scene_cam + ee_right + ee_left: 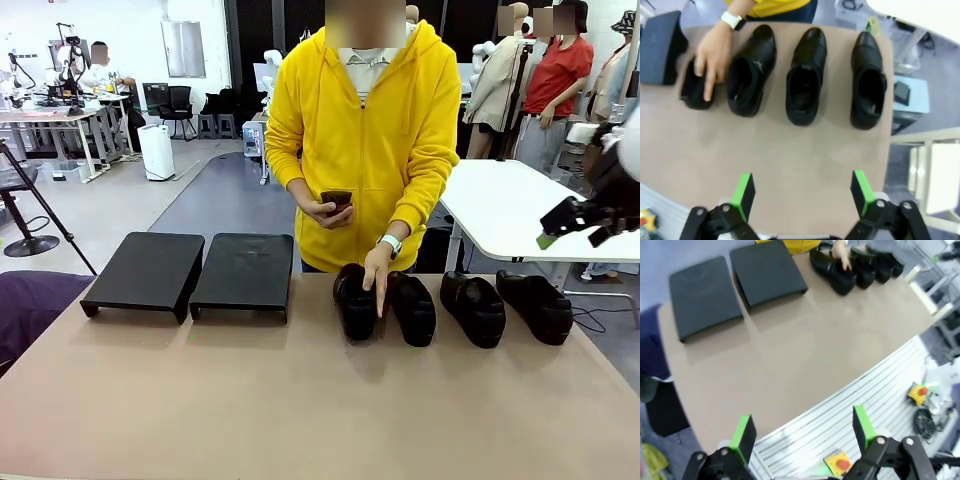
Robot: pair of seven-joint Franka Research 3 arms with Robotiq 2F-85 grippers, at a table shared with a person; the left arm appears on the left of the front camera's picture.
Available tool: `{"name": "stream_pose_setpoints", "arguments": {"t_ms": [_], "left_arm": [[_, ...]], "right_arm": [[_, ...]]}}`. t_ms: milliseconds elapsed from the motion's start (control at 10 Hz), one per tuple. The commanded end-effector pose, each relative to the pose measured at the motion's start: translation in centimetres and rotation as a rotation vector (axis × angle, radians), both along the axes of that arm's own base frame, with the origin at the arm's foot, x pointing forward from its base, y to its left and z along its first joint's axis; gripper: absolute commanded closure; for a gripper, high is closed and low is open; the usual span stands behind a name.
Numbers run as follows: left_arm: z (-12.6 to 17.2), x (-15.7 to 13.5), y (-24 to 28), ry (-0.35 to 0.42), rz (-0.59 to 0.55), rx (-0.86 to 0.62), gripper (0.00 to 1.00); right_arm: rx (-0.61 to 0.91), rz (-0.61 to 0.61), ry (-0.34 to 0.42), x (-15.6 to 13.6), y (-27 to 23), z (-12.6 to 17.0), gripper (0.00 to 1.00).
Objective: Organize the shoes by placing them on the stand.
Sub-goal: Pick up one Shoe and place it in the middle of the table.
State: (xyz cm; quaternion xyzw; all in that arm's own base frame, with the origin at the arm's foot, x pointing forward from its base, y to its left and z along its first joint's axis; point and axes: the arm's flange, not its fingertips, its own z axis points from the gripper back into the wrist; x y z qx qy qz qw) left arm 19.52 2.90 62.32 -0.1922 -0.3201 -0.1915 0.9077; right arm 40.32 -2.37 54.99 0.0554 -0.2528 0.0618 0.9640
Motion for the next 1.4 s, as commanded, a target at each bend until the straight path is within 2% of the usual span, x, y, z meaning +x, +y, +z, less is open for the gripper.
{"name": "stream_pose_setpoints", "arguments": {"t_ms": [0, 200, 300, 400, 500, 900, 1100, 1200, 1300], "left_arm": [[0.1, 0.0, 0.2, -0.002, -0.011, -0.006, 0.0], [0.1, 0.0, 0.2, -0.002, -0.011, -0.006, 0.0], [0.1, 0.0, 0.2, -0.002, -0.011, -0.006, 0.0], [0.1, 0.0, 0.2, -0.002, -0.011, -0.006, 0.0], [0.1, 0.0, 0.2, -0.002, -0.011, -0.006, 0.0], [0.1, 0.0, 0.2, -0.002, -0.011, -0.006, 0.0], [0.1, 0.0, 0.2, -0.002, -0.011, -0.006, 0.0], [0.1, 0.0, 0.2, -0.002, -0.011, -0.006, 0.0], [0.1, 0.0, 0.2, -0.002, -0.011, -0.006, 0.0]], "right_arm": [[0.081, -0.049, 0.012, -0.2, -3.8, 2.9, 0.0], [0.121, -0.103, 0.043, -2.6, -10.3, 3.6, 0.0], [0.129, -0.169, 0.046, -4.7, -13.1, 4.1, 0.0], [0.148, -0.208, 0.044, -6.2, -14.7, 4.4, 0.0], [0.155, -0.212, 0.033, -6.4, -14.2, 4.2, 0.0], [0.163, -0.094, 0.095, -0.2, -8.2, 1.7, 0.0], [0.122, -0.043, 0.109, 4.4, -2.3, 0.0, 0.0], [0.109, -0.063, 0.096, 6.0, -0.2, -2.1, 0.0], [0.115, -0.077, 0.104, 6.3, 0.9, -2.8, 0.0]]}}
